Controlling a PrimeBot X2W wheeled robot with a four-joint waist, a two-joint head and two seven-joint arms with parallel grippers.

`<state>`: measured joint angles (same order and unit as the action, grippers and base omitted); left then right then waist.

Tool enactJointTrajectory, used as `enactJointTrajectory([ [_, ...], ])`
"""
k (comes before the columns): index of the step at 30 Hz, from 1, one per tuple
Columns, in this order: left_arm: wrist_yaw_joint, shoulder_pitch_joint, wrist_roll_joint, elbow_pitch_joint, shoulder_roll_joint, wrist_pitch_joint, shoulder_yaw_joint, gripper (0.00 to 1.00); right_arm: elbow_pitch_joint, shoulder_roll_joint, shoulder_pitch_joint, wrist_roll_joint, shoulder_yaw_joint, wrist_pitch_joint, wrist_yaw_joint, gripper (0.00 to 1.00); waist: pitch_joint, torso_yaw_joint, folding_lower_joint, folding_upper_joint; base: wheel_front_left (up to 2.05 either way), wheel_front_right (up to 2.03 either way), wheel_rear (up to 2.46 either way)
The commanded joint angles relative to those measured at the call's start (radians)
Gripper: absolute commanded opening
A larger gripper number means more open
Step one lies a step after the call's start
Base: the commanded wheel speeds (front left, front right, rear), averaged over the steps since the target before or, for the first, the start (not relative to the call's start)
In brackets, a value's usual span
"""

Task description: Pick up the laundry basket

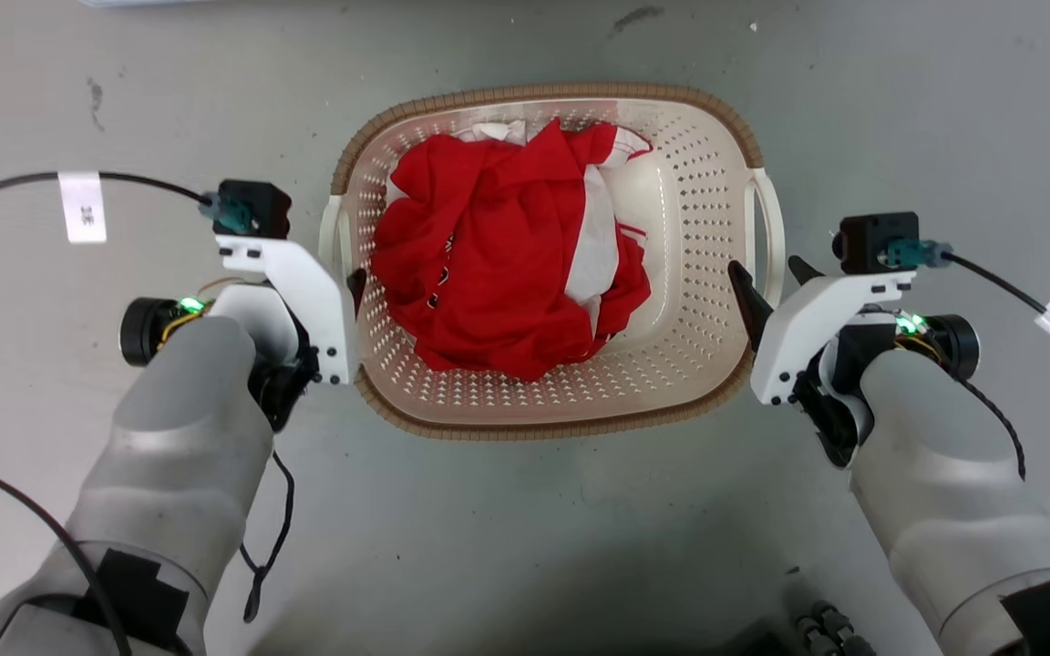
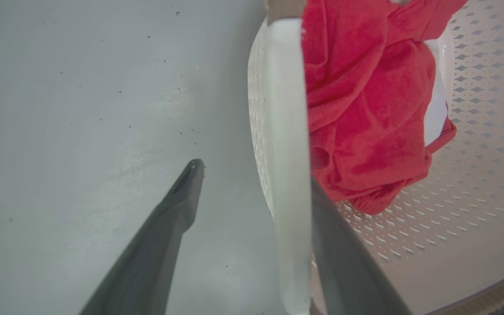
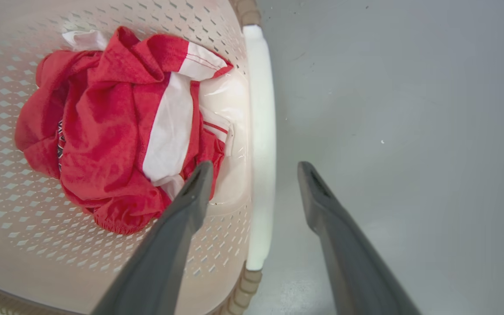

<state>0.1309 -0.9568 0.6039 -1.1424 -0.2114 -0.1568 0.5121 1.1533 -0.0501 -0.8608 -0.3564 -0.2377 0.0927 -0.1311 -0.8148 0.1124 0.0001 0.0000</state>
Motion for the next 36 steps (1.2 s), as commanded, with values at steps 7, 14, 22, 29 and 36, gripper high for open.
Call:
enactJointTrajectory([
  [7, 0.0, -0.049, 0.034, -0.036, -0.012, -0.032, 0.024, 1.0, 0.033, 0.0, -0.056, -0.088, -0.081, -0.056, 0.001, 1.0, -0.025, 0.007, -0.0001, 0.0, 0.0, 0.0, 0.0],
  [14, -0.001, -0.058, 0.075, -0.046, -0.011, -0.073, 0.049, 0.0, 0.032, -0.001, -0.072, -0.171, -0.152, -0.1, 0.001, 0.0, -0.043, 0.016, -0.0001, 0.0, 0.0, 0.0, 0.0],
  [22, -0.001, -0.055, 0.114, -0.029, -0.004, -0.075, 0.082, 0.0, 0.037, -0.004, -0.059, -0.242, -0.225, -0.134, 0.0, 0.0, -0.025, 0.012, -0.0001, 0.0, 0.0, 0.0, 0.0],
  [29, 0.0, -0.034, 0.15, -0.035, 0.02, -0.075, 0.115, 0.0, 0.041, -0.021, -0.037, -0.3, -0.28, -0.189, 0.0, 0.0, 0.051, -0.008, -0.0001, 0.0, 0.0, 0.0, 0.0],
  [36, 0.001, 0.006, 0.203, -0.057, 0.064, -0.112, 0.136, 0.0, 0.052, -0.039, 0.007, -0.372, -0.322, -0.309, -0.001, 0.0, 0.182, -0.039, -0.0001, 0.0, 0.0, 0.0, 0.0],
])
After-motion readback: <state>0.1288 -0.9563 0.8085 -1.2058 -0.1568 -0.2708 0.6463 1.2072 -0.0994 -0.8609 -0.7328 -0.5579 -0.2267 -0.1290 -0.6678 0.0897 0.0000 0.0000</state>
